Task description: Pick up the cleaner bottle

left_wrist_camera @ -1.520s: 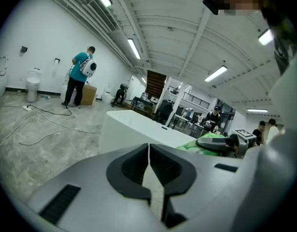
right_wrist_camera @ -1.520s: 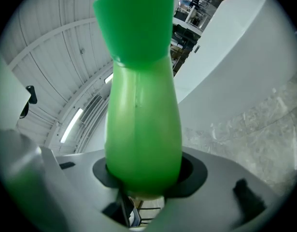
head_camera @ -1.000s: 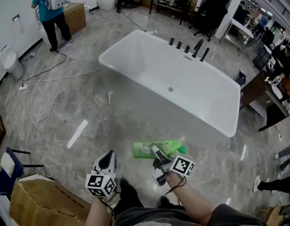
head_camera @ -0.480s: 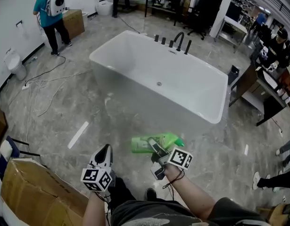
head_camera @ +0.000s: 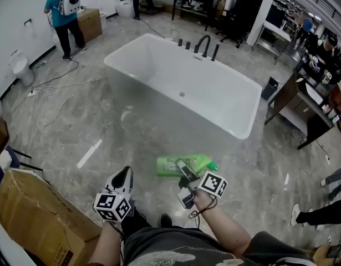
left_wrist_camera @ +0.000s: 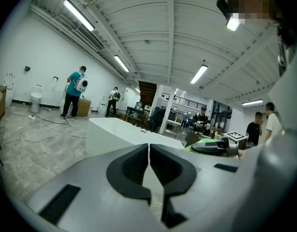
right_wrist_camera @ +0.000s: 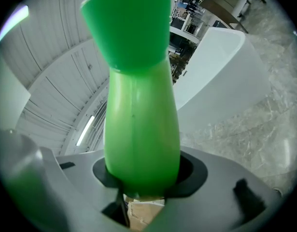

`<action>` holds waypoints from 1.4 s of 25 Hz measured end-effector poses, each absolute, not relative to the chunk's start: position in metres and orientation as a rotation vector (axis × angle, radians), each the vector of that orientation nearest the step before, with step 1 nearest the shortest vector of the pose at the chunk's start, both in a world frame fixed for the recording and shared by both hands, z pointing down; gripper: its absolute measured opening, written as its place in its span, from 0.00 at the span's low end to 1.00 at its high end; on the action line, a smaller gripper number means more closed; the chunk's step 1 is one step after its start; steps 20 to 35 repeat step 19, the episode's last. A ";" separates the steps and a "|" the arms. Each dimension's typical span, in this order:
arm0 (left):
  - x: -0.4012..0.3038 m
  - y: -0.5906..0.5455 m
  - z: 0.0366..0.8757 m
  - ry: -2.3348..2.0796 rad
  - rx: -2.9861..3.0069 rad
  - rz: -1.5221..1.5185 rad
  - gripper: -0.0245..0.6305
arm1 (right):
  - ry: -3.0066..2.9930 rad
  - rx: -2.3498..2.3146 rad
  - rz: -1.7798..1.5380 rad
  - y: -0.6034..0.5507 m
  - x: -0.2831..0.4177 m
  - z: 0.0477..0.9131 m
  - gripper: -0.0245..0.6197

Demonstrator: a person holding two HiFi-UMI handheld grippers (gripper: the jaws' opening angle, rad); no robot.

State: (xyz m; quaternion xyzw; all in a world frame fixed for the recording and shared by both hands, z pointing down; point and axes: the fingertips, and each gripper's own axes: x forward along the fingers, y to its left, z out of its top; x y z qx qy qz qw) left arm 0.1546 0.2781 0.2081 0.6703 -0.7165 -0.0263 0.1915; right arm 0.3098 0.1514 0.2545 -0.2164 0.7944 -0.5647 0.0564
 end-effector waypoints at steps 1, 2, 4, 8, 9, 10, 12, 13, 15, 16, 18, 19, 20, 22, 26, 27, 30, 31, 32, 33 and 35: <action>0.158 0.279 0.208 -2.013 1.881 -0.074 0.07 | 2.409 -0.655 -1.713 0.153 0.313 0.255 0.34; 0.162 0.279 0.208 -2.012 1.881 -0.074 0.07 | 2.408 -0.655 -1.713 0.154 0.316 0.255 0.34; 0.170 0.279 0.208 -2.010 1.888 -0.074 0.07 | 2.408 -0.655 -1.712 0.155 0.323 0.256 0.34; 0.181 0.280 0.207 -2.005 1.896 -0.074 0.07 | 2.424 -0.648 -1.720 0.162 0.329 0.259 0.34; 0.182 0.281 0.208 -2.005 1.894 -0.076 0.07 | 2.427 -0.645 -1.722 0.164 0.329 0.260 0.34; 0.183 0.281 0.208 -2.006 1.891 -0.080 0.07 | 2.427 -0.641 -1.725 0.165 0.330 0.261 0.34; 0.184 0.281 0.208 -2.009 1.887 -0.081 0.07 | 2.427 -0.635 -1.730 0.167 0.330 0.262 0.34; 0.185 0.282 0.209 -2.010 1.888 -0.078 0.07 | 2.431 -0.633 -1.730 0.168 0.330 0.262 0.34; 0.187 0.283 0.210 -2.010 1.896 -0.064 0.07 | 2.441 -0.630 -1.726 0.169 0.330 0.263 0.34; 0.188 0.283 0.210 -2.010 1.901 -0.057 0.07 | 2.444 -0.629 -1.725 0.169 0.330 0.263 0.34; 0.189 0.284 0.210 -2.012 1.909 -0.047 0.07 | 2.447 -0.627 -1.721 0.170 0.331 0.264 0.34; 0.190 0.284 0.210 -2.013 1.912 -0.042 0.07 | 2.448 -0.626 -1.719 0.170 0.332 0.264 0.34; 0.190 0.284 0.210 -2.013 1.912 -0.042 0.07 | 2.448 -0.626 -1.719 0.170 0.332 0.264 0.34; 0.190 0.284 0.210 -2.013 1.912 -0.042 0.07 | 2.448 -0.626 -1.719 0.170 0.332 0.264 0.34; 0.190 0.284 0.210 -2.013 1.912 -0.042 0.07 | 2.448 -0.626 -1.719 0.170 0.332 0.264 0.34; 0.190 0.284 0.210 -2.013 1.912 -0.042 0.07 | 2.448 -0.626 -1.719 0.170 0.332 0.264 0.34; 0.190 0.284 0.210 -2.013 1.912 -0.042 0.07 | 2.448 -0.626 -1.719 0.170 0.332 0.264 0.34; 0.190 0.284 0.210 -2.013 1.912 -0.042 0.07 | 2.448 -0.626 -1.719 0.170 0.332 0.264 0.34; 0.190 0.284 0.210 -2.013 1.912 -0.042 0.07 | 2.448 -0.626 -1.719 0.170 0.332 0.264 0.34; 0.190 0.284 0.210 -2.013 1.912 -0.042 0.07 | 2.448 -0.626 -1.719 0.170 0.332 0.264 0.34; 0.190 0.284 0.210 -2.013 1.912 -0.042 0.07 | 2.448 -0.626 -1.719 0.170 0.332 0.264 0.34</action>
